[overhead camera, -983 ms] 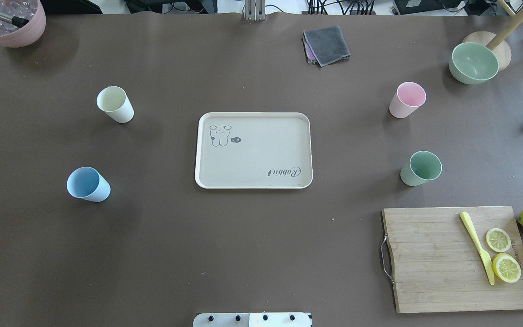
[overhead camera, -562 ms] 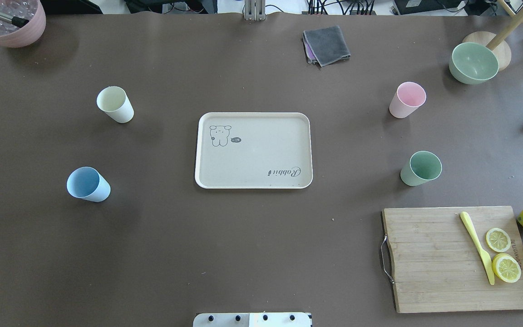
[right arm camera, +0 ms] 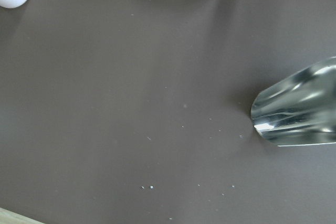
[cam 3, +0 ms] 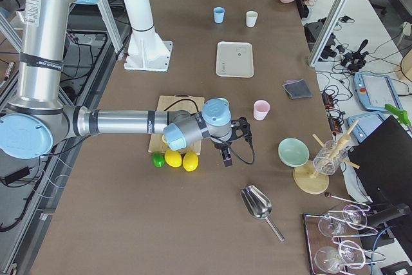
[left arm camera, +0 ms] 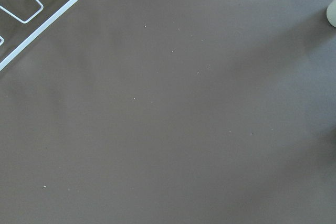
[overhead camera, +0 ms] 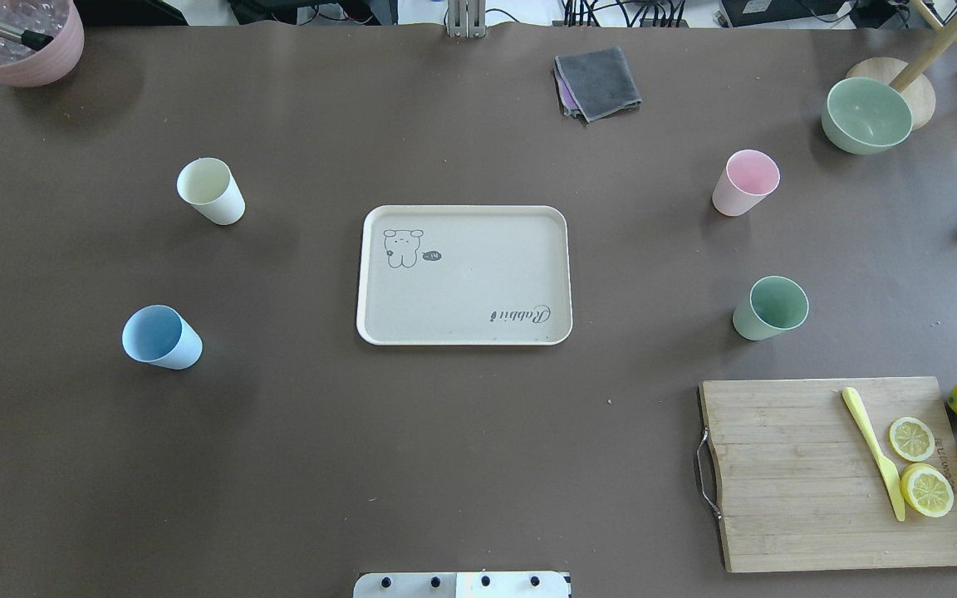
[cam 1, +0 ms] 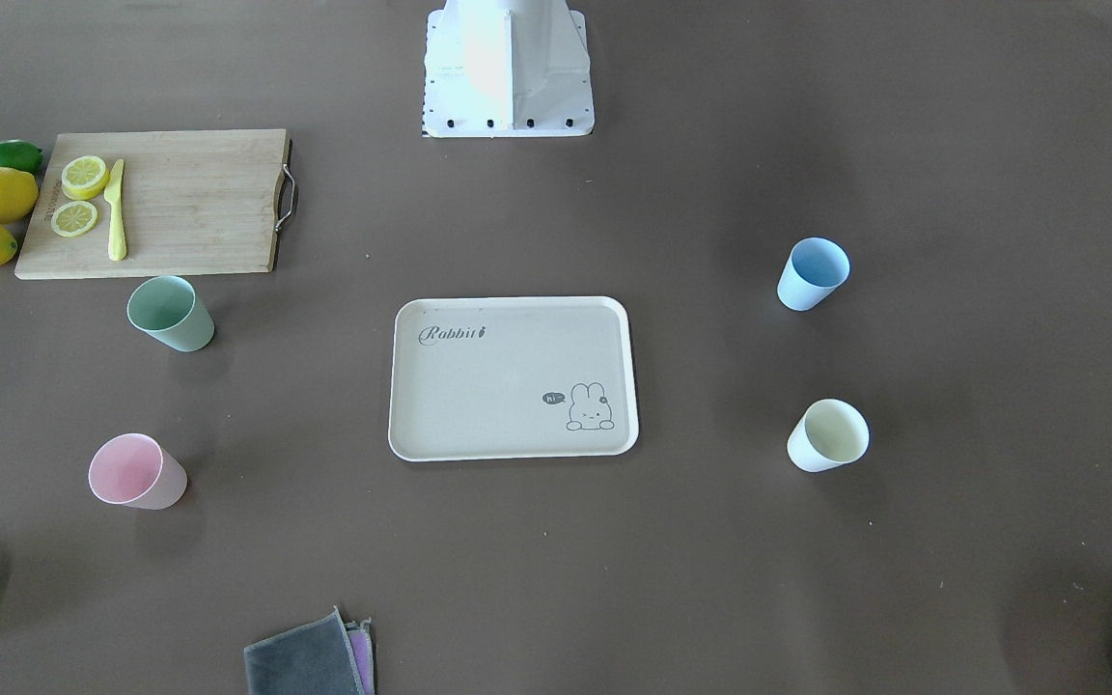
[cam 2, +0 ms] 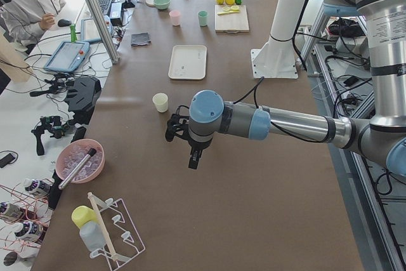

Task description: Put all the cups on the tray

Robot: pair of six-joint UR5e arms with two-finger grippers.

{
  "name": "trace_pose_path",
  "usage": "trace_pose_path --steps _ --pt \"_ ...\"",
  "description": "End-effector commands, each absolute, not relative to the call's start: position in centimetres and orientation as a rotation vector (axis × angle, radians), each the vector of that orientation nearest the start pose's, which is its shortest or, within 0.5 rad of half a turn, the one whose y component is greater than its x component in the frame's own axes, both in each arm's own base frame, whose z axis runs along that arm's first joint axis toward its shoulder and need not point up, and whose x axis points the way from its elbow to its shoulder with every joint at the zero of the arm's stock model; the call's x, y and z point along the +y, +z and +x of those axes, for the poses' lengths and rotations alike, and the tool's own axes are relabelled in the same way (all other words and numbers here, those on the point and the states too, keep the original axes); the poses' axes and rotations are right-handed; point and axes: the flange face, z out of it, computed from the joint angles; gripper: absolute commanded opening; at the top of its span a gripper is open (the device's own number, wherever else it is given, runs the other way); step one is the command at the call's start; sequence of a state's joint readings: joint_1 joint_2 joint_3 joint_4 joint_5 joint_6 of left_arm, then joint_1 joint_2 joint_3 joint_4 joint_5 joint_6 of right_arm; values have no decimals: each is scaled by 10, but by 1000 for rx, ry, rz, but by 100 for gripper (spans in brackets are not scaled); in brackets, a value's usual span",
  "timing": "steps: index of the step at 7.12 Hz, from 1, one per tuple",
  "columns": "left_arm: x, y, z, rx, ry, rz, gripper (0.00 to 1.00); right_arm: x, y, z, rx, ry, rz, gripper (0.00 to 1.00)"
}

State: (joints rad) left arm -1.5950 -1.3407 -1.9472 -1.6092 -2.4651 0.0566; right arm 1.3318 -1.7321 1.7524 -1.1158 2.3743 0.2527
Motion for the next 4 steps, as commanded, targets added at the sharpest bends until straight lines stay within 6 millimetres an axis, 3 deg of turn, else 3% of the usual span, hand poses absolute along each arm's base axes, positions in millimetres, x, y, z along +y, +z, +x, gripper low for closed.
trace_pose_path --steps 1,4 --pt "-399 563 -64 885 116 206 98 -462 536 -136 -973 -143 194 100" --pt "-400 564 -64 883 122 215 98 -461 504 -194 -1013 -120 156 100"
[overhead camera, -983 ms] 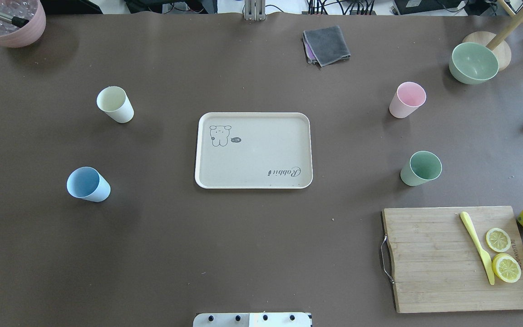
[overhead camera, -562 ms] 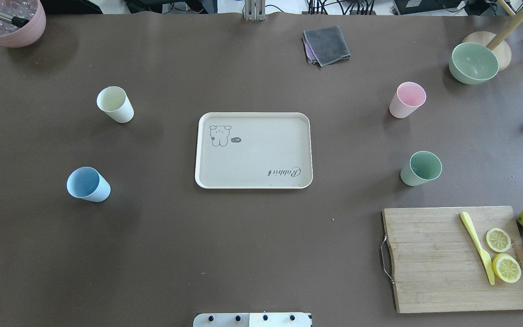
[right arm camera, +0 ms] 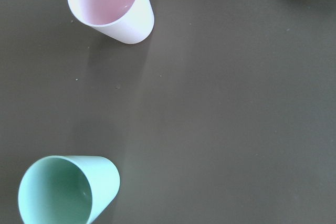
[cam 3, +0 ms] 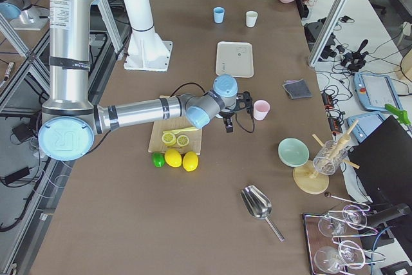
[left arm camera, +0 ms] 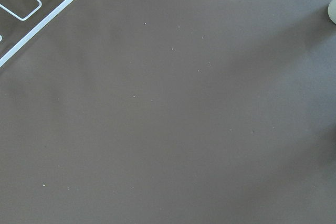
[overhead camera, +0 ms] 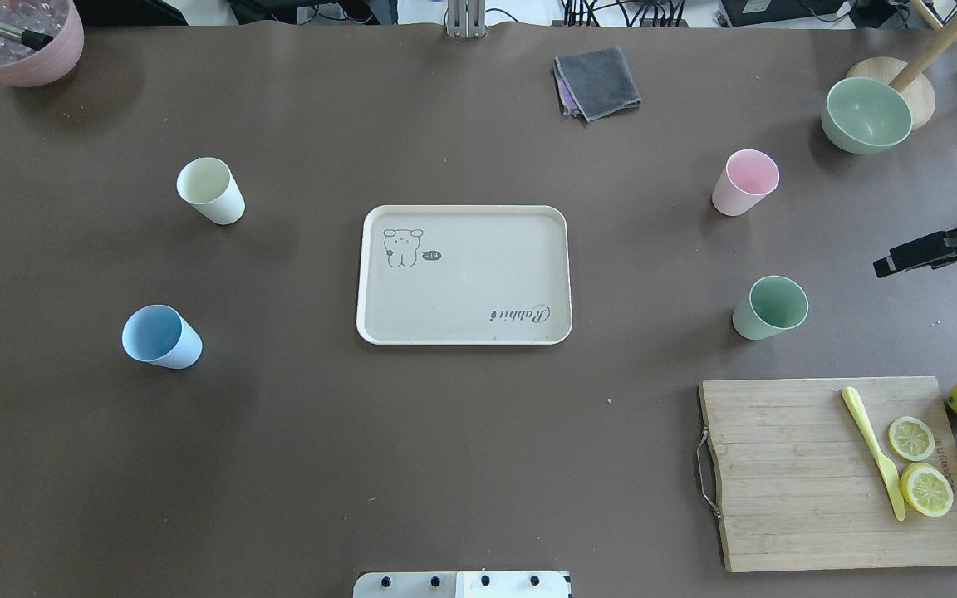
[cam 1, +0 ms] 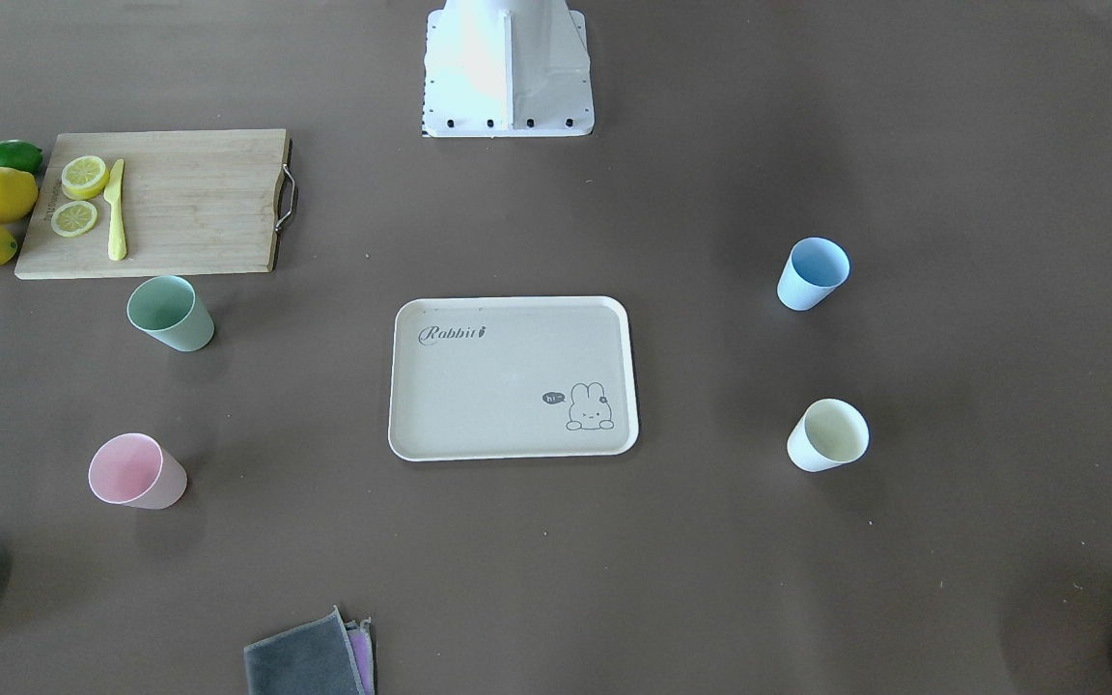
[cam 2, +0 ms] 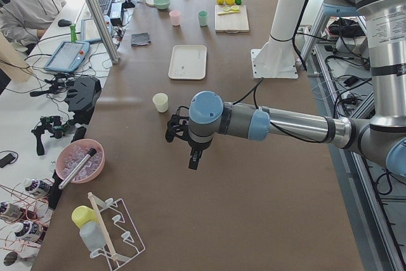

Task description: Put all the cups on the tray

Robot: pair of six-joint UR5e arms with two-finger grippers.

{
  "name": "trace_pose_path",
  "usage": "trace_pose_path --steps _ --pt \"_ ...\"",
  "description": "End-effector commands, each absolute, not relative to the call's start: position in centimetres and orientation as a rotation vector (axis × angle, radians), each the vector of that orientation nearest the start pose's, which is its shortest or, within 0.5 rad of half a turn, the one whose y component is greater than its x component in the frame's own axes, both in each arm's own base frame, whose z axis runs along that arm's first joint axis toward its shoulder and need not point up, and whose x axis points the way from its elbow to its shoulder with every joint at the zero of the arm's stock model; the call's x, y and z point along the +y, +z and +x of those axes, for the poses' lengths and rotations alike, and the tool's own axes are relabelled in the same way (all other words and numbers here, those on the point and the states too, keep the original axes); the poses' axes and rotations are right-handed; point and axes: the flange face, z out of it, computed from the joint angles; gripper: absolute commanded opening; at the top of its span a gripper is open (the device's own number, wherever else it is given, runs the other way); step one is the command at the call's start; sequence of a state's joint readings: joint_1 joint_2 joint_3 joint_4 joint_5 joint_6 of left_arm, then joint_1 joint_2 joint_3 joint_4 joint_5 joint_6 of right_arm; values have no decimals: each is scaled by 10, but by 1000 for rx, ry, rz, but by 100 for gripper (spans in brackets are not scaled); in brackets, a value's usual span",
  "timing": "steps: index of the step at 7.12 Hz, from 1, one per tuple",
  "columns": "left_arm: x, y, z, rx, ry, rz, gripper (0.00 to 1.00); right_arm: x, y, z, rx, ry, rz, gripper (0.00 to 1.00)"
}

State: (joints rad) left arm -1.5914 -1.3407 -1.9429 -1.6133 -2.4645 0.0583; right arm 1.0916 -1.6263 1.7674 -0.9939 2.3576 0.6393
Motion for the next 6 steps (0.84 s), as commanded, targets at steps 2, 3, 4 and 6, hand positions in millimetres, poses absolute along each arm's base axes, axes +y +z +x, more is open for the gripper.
trace_pose_path --steps 2,3,4,6 --pt "-400 564 -64 884 124 219 98 -456 504 -232 -964 -102 154 100" --pt "-400 563 -64 884 122 221 98 -455 500 -243 -964 -118 158 100" --pt "-400 564 -64 882 123 219 98 -453 502 -249 -962 -127 150 100" --pt "-400 565 -64 883 120 215 98 -455 507 -262 -961 -141 129 85"
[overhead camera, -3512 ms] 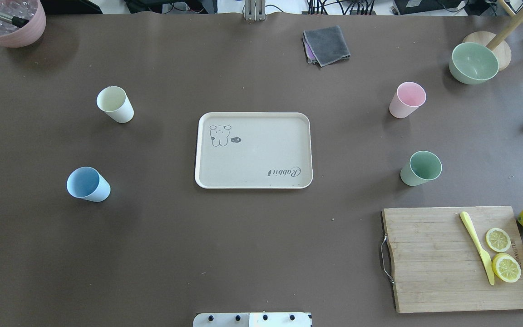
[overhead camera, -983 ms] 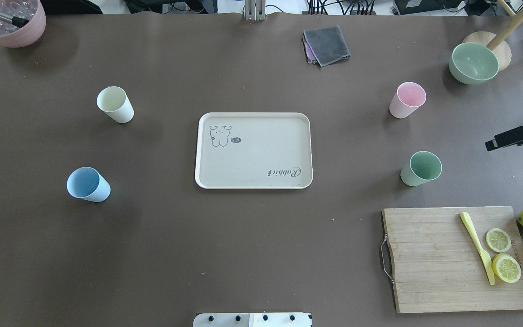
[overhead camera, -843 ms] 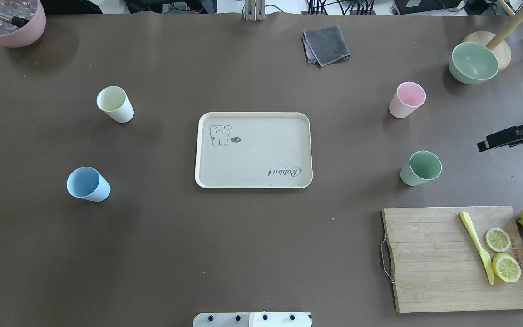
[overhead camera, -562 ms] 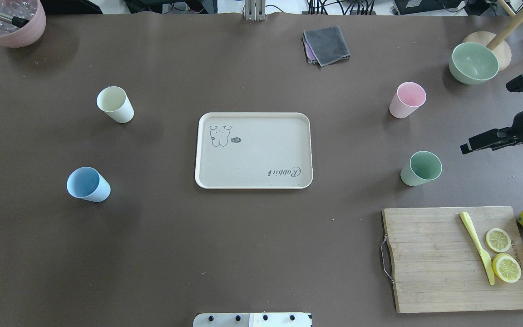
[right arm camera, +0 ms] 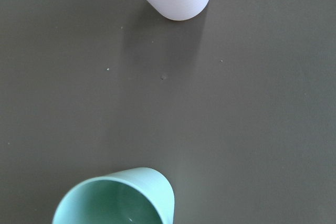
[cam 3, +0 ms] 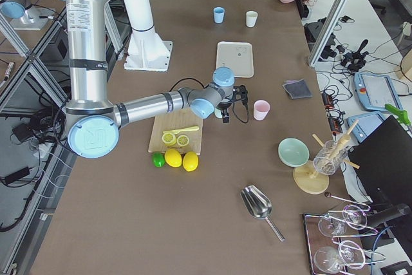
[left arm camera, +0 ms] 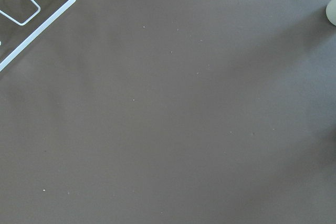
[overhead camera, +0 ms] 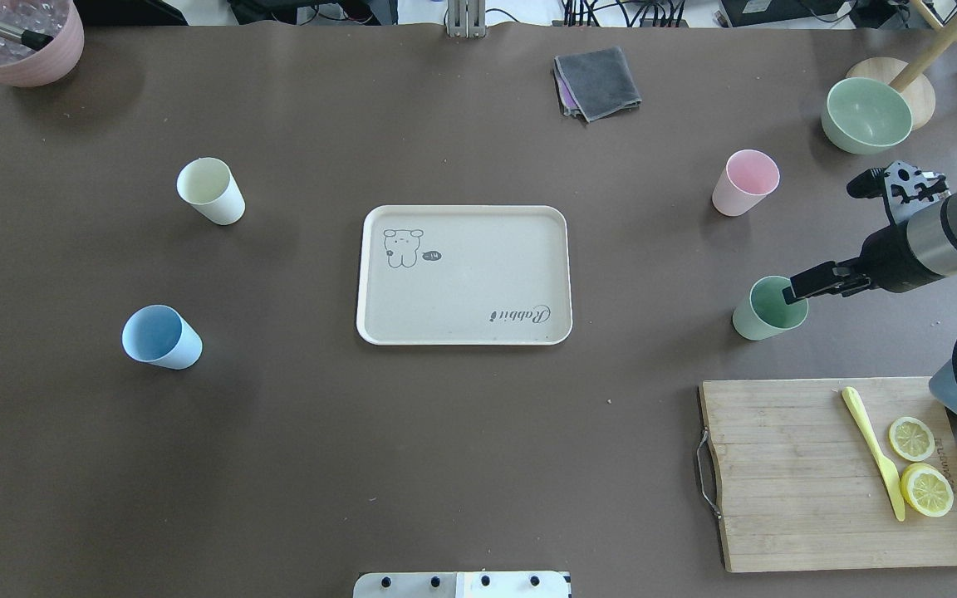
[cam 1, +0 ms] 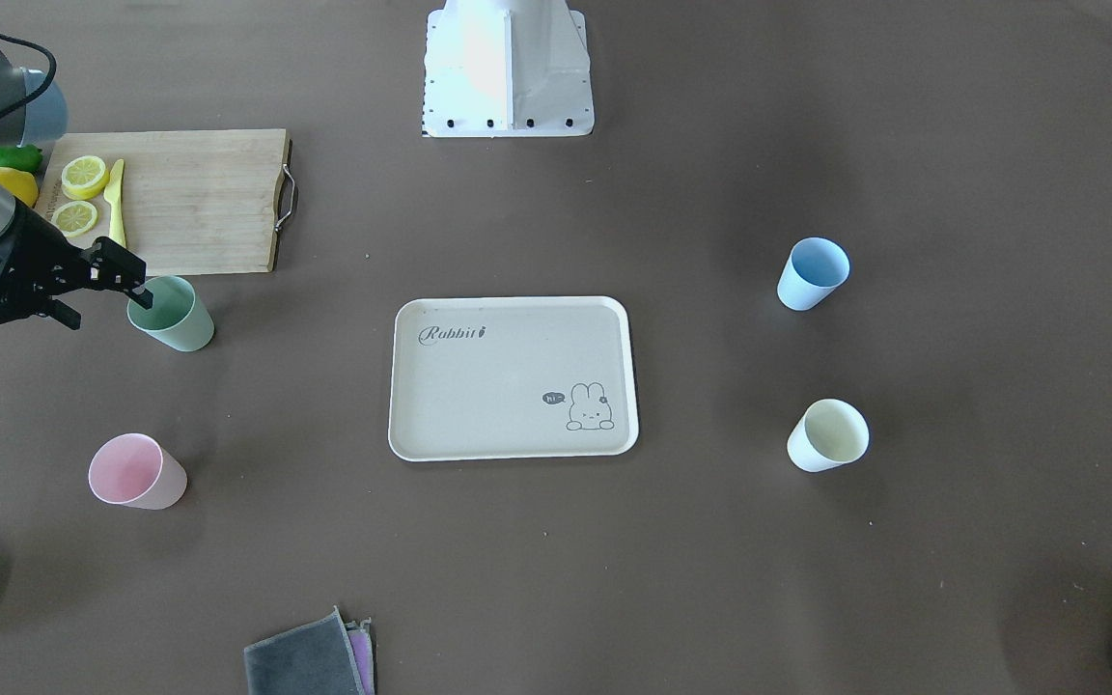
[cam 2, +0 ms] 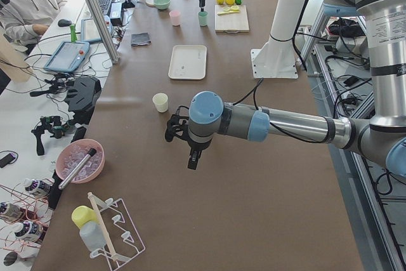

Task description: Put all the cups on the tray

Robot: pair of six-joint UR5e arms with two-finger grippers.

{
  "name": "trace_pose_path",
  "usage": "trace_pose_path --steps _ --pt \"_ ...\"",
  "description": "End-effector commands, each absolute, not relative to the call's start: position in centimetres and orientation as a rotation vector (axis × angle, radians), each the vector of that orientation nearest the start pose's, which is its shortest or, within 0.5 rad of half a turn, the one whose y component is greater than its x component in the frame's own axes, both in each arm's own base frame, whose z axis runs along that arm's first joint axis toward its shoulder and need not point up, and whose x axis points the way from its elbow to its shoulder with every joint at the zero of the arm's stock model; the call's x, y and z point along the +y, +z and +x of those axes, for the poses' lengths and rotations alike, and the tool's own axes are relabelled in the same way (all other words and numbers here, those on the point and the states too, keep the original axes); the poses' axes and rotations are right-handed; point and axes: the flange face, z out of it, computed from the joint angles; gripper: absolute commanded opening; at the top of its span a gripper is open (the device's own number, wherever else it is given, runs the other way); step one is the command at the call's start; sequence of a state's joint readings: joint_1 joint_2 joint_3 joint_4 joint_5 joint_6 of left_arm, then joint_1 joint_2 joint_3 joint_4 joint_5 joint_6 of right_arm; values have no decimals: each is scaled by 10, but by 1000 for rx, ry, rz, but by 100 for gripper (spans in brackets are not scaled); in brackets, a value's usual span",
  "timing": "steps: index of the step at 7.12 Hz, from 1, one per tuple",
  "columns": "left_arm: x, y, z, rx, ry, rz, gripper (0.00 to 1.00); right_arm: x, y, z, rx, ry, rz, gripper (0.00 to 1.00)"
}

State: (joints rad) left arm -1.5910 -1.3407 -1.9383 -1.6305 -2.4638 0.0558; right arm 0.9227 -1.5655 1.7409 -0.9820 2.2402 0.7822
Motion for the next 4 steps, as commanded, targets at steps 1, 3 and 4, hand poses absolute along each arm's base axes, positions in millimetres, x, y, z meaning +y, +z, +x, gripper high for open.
trace_pose_path --steps 1,3,4 --pt "-400 565 -64 884 119 216 98 -454 515 -266 -957 -143 108 56" --pt "-400 566 -63 885 118 212 98 -451 513 -271 -973 -160 89 0" --pt "-402 565 -61 887 125 212 98 -450 510 -272 -978 -166 90 0"
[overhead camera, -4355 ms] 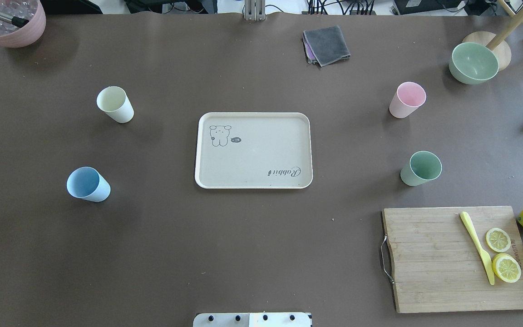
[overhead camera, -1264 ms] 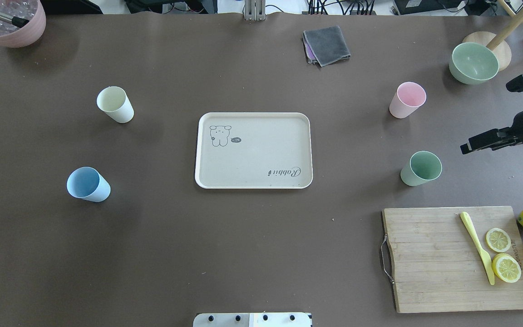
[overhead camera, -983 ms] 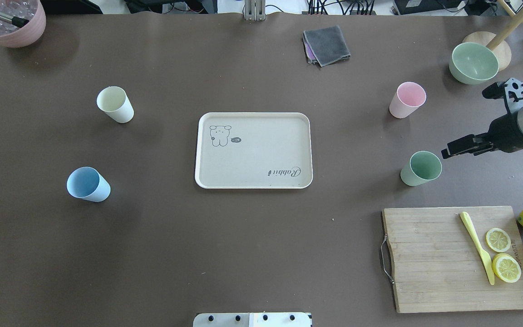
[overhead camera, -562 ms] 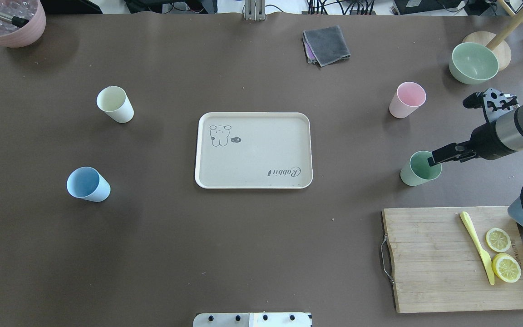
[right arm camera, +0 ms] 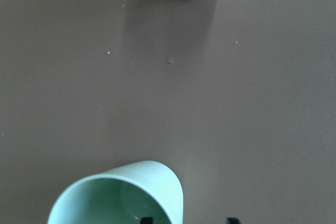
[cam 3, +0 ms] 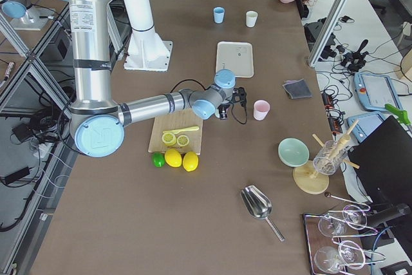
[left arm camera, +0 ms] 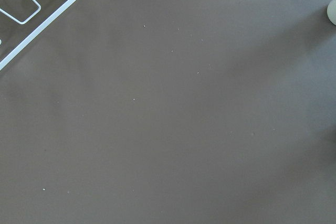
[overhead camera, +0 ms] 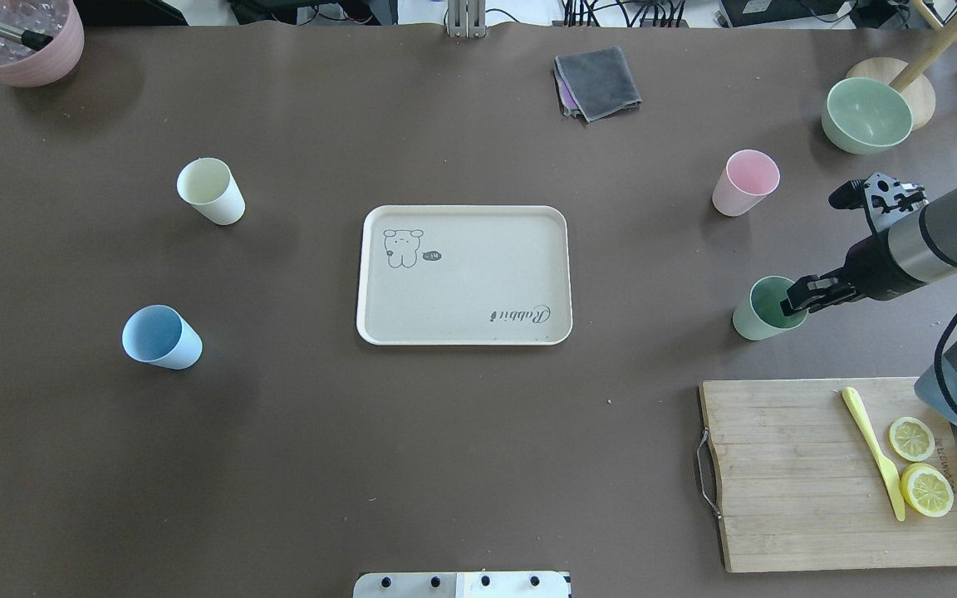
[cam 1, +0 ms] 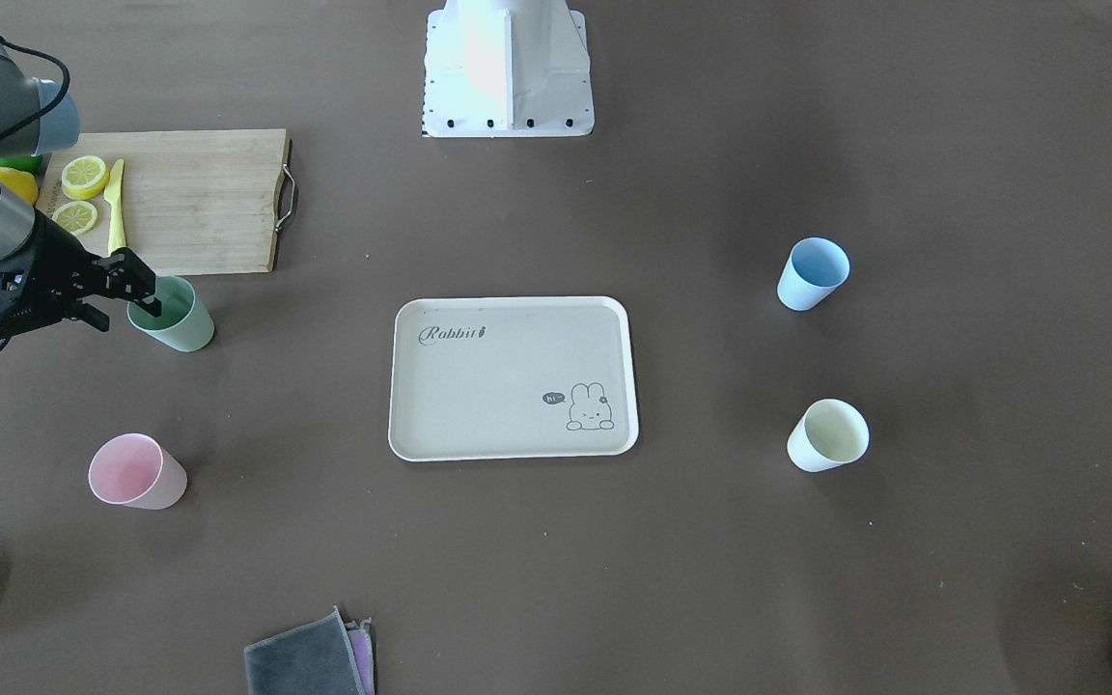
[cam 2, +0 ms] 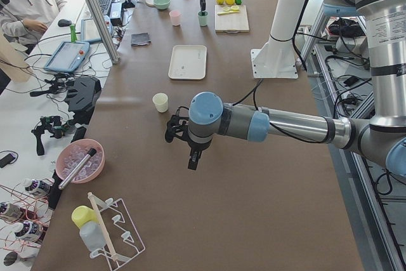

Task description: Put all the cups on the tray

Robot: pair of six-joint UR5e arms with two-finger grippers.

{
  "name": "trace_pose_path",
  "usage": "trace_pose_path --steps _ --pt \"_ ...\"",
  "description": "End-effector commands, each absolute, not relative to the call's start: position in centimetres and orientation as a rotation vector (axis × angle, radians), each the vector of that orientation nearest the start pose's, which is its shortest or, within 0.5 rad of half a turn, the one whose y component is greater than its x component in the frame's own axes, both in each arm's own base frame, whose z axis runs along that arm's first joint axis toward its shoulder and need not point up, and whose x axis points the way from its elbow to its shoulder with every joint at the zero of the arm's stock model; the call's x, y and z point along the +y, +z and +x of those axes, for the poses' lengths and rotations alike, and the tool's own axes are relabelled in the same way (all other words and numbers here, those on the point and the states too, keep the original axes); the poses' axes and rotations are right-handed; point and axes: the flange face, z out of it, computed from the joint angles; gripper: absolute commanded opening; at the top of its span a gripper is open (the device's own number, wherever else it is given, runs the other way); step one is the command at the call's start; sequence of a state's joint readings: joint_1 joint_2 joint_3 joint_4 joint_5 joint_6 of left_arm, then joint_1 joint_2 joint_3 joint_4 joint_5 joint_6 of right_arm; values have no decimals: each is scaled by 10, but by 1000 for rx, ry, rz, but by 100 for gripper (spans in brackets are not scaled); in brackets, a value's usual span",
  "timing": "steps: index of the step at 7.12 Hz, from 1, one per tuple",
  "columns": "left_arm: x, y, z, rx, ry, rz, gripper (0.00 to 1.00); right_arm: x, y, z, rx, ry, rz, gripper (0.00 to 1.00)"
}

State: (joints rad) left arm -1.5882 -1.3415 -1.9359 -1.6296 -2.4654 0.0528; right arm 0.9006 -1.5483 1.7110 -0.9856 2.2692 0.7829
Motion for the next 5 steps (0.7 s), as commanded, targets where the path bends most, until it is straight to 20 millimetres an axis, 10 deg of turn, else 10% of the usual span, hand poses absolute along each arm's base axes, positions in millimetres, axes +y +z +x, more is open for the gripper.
trace_pose_path --steps 1,5 --pt "-408 557 -56 894 78 195 98 -448 504 -273 -996 -176 84 0" --pt "-425 488 129 981 -50 177 99 -480 417 -318 -1086 -123 110 0"
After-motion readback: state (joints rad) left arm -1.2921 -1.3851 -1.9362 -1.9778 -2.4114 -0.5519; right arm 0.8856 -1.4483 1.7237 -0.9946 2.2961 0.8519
